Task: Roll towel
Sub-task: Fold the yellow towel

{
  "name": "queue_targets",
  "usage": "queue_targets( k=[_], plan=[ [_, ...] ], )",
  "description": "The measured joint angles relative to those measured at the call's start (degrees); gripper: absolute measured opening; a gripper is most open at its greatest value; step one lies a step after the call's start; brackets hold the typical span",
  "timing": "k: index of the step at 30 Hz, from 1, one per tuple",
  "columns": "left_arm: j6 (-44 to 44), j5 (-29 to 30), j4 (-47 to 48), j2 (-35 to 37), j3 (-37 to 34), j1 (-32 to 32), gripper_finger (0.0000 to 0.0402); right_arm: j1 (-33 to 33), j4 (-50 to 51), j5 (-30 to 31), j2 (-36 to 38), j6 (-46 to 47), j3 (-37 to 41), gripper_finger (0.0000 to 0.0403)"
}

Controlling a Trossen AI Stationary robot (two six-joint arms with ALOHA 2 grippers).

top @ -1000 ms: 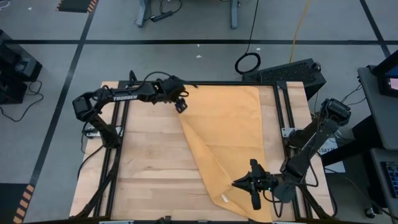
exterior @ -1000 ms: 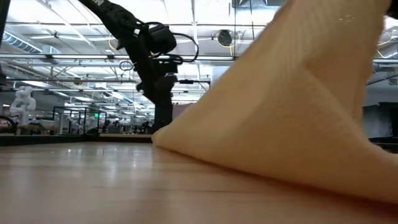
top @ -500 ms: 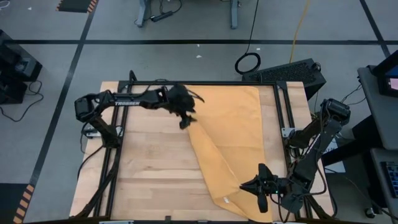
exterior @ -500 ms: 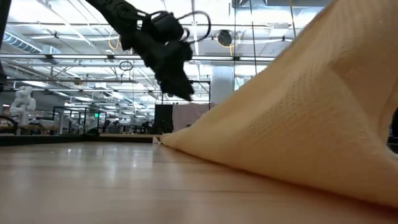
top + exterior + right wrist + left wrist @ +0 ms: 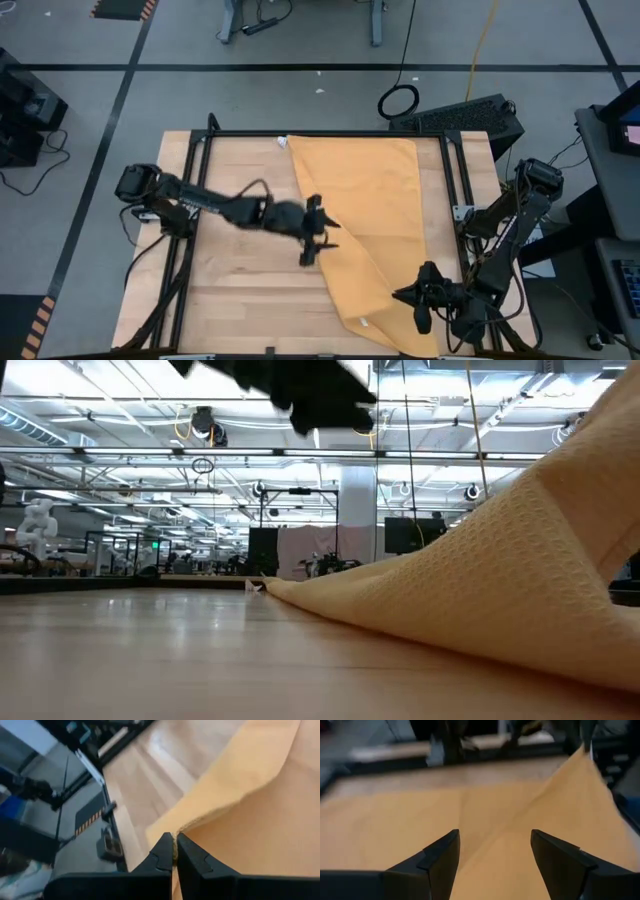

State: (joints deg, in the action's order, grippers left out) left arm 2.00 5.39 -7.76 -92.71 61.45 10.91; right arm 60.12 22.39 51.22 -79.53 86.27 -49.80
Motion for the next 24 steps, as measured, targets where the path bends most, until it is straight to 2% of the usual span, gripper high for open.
queue_targets(
  k=[3,11,14,18,22,24],
  plan=[
    [-0.3,6.2,-5.5,0.0,0.0,5.8,0.0248,0.0,-0.5,3.5,0.0,-2.9,0.0,0.0000],
    [-8.0,8.3,-16.0,-2.2,0.2,14.5,0.0248,0.0,-1.2,6.7,0.0,-7.8,0.0,0.0006],
    [-9.2,11.3,-23.1,-6.2,0.1,15.3,0.0248,0.0,-1.2,9.8,0.0,-9.4,0.0,0.0007],
    [-9.1,18.9,-36.0,-13.8,0.8,16.2,0.0248,0.0,-2.1,16.0,-0.6,-9.5,0.0,0.0008],
    [-4.6,26.4,-43.1,-21.8,6.1,18.2,0.0248,-0.2,-4.9,22.0,-1.8,-8.9,0.0,0.0008],
    [-1.8,31.3,-43.1,-25.4,9.8,18.8,0.0248,-0.5,-6.0,22.5,-2.3,-8.7,0.0,0.0008]
  ],
)
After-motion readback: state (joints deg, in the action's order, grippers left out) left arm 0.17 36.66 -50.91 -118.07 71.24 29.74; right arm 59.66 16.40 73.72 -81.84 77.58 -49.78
